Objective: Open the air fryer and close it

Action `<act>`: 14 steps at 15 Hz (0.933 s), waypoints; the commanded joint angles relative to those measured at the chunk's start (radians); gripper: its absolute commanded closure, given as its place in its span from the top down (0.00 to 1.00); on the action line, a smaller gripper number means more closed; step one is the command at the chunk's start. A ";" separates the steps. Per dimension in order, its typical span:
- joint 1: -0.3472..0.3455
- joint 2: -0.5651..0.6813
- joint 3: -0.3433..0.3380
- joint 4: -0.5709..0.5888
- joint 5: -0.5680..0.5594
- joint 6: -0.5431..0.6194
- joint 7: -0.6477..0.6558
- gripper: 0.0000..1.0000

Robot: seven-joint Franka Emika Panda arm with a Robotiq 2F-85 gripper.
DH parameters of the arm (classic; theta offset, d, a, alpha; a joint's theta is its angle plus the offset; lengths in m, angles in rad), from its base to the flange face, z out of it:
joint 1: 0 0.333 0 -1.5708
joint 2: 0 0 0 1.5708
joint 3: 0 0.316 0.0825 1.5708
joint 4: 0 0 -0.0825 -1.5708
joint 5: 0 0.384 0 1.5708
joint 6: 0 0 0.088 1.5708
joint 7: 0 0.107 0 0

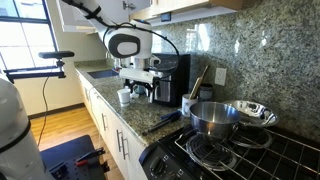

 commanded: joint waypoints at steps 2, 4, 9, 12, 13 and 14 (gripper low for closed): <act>-0.007 0.063 0.008 0.006 0.146 0.054 -0.162 1.00; -0.010 0.103 0.017 0.027 0.229 0.061 -0.264 1.00; -0.022 0.232 0.100 0.107 0.429 0.100 -0.497 1.00; -0.037 0.319 0.169 0.178 0.546 0.136 -0.605 1.00; -0.043 0.347 0.190 0.200 0.581 0.157 -0.629 1.00; -0.012 0.374 0.173 0.223 0.630 0.182 -0.660 1.00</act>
